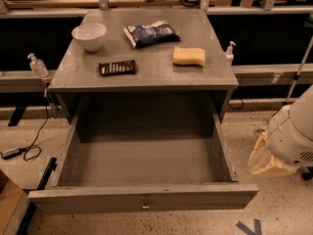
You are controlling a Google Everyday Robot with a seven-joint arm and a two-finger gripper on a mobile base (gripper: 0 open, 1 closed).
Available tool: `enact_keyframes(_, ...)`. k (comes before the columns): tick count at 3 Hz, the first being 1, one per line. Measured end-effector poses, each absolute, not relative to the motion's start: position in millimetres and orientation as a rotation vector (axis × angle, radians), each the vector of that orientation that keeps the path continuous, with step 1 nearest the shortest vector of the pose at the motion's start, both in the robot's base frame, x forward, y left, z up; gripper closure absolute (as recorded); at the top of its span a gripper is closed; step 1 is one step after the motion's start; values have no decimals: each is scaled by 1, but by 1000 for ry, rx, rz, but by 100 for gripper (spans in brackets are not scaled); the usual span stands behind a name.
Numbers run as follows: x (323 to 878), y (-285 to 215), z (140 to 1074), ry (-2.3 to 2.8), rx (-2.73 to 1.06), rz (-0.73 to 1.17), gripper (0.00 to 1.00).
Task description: Close top drawer
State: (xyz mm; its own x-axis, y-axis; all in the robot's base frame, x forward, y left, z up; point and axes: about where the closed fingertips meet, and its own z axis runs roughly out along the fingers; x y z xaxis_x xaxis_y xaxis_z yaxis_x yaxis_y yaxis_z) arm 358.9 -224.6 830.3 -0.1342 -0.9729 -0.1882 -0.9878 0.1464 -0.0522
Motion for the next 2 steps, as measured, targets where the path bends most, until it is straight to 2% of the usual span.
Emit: enact_keyframes(2, 341, -206, 748, 2292, -2009, 265, 100)
